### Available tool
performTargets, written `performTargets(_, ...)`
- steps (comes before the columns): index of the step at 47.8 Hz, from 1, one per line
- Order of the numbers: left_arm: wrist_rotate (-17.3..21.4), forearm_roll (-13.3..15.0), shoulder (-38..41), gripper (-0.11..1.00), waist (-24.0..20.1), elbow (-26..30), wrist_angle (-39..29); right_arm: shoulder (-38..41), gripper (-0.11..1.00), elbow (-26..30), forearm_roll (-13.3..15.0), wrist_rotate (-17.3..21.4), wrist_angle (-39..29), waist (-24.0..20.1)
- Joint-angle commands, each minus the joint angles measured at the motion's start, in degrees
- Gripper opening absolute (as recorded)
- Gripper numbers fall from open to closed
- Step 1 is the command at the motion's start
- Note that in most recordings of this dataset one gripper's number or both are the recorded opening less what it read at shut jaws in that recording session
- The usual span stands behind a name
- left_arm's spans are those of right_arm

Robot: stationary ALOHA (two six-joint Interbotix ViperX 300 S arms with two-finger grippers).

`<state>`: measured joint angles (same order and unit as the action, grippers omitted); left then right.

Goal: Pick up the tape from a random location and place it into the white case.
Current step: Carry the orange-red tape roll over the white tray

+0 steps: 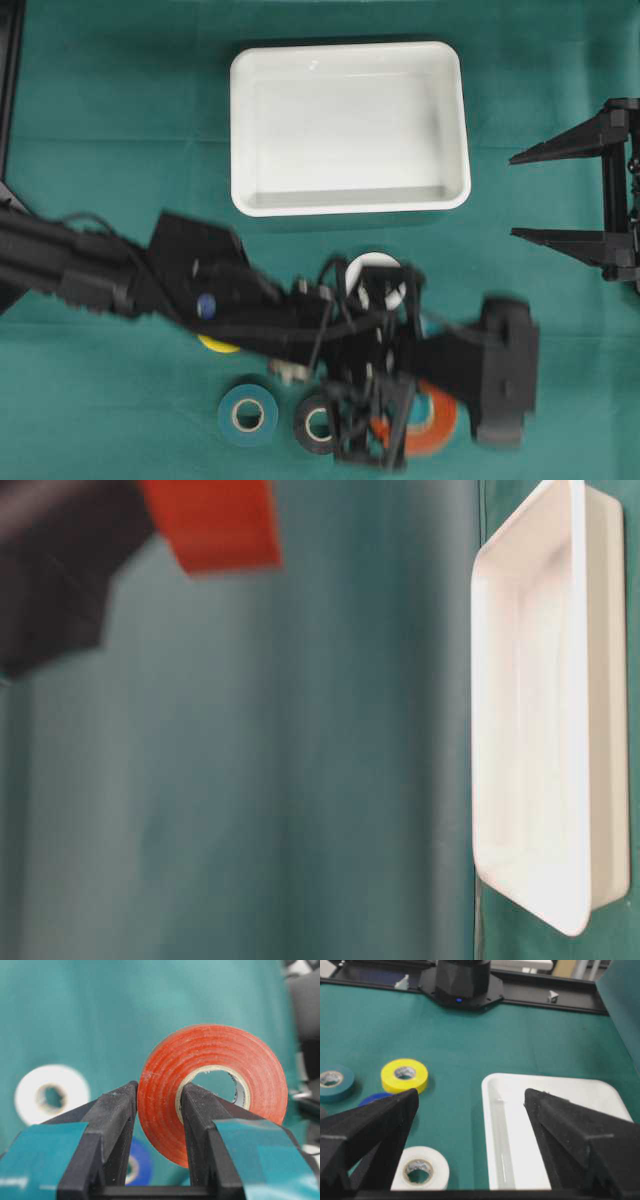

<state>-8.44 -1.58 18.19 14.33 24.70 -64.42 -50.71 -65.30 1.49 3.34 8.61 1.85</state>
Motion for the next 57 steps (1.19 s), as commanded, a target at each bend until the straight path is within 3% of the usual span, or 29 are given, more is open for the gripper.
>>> performTargets(1,-0.09,-0.18,-4.39,0.22,-2.46,-1.85,1.41,0.26,0.91,1.58,-0.18,0.18,0.18,0.00)
performTargets(18,0.09,-0.18,-8.79,0.22,-12.30,-10.02,4.66,0.26,0.91,1.58,-0.09,0.09,0.09,0.09)
performTargets(46,0.26,-0.18,-12.57,0.22,-29.71,-16.08,11.43,1.41,0.91,1.76,0.00,0.00,0.09,0.00)
performTargets(57,0.26,0.09,-13.89,0.22,-31.73,-18.54,13.36,1.49,0.91,1.85,0.00,0.00,-0.62,0.00)
